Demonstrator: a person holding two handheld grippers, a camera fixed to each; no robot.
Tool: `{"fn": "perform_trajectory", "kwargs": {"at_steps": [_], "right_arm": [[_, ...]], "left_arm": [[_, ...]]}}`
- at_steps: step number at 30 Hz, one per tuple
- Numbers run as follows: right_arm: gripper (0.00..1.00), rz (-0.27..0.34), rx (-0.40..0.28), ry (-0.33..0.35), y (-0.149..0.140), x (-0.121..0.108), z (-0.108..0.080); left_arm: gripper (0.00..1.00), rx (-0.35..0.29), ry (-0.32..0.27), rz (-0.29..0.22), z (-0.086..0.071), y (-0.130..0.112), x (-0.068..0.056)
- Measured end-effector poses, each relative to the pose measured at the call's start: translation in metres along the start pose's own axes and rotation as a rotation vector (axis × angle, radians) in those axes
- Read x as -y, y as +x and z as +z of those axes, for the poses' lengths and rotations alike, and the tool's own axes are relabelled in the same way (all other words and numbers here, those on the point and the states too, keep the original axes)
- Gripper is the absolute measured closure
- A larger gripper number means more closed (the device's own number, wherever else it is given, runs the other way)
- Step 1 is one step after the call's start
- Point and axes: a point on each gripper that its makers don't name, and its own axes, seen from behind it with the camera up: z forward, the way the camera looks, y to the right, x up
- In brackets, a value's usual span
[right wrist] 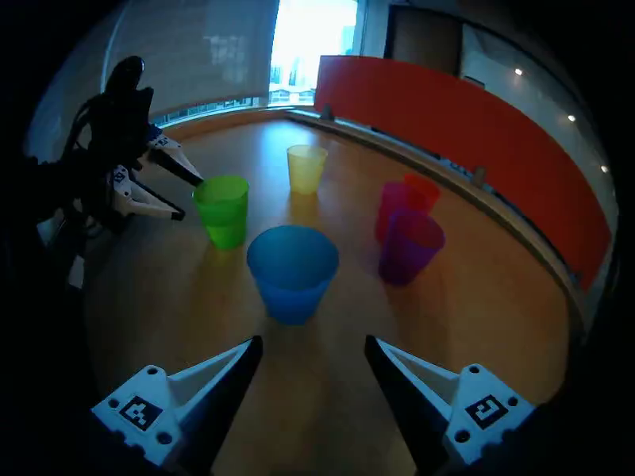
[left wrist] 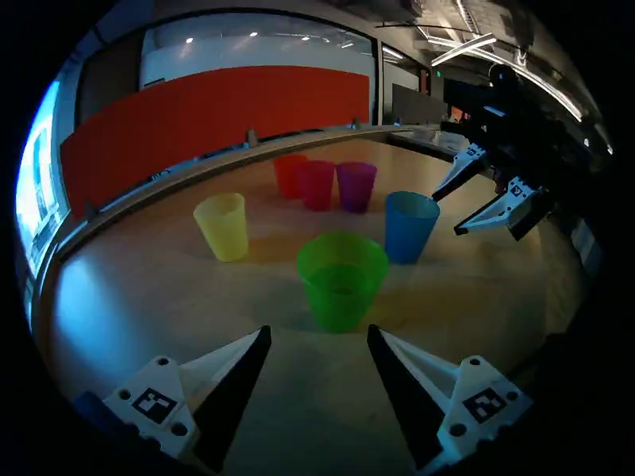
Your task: Pour water
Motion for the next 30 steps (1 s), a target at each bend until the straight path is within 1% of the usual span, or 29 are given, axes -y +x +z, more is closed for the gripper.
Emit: {"fn": "perform_trajectory", "kwargs": {"at_steps": [3,9,12,21,27,30], "right_arm": [[0.00,0.017,-0.040,-0.036,0.005,-0.006,-0.006],[0.00,0.057,-0.096,-0.107,0.005,-0.018,-0.018],[0.00,0.078,-0.126,-0.148,0.005,-0.025,-0.025],[0.00,0.120,-0.258,-0.275,0.020,-0.041,-0.047],[0.00,0.156,-0.316,-0.370,0.022,-0.056,-0.057],[0.00,0.175,-0.350,-0.419,0.026,-0.065,-0.063]], "left_arm": [[0.10,-0.023,0.023,-0.017,-0.007,0.004,0.004],[0.10,-0.074,0.078,-0.051,-0.023,0.009,0.016],[0.10,-0.102,0.113,-0.070,-0.032,0.012,0.024],[0.10,-0.193,0.218,-0.117,-0.059,0.023,0.047],[0.10,-0.259,0.291,-0.144,-0.077,0.031,0.061],[0.10,-0.286,0.332,-0.152,-0.086,0.032,0.070]]}}
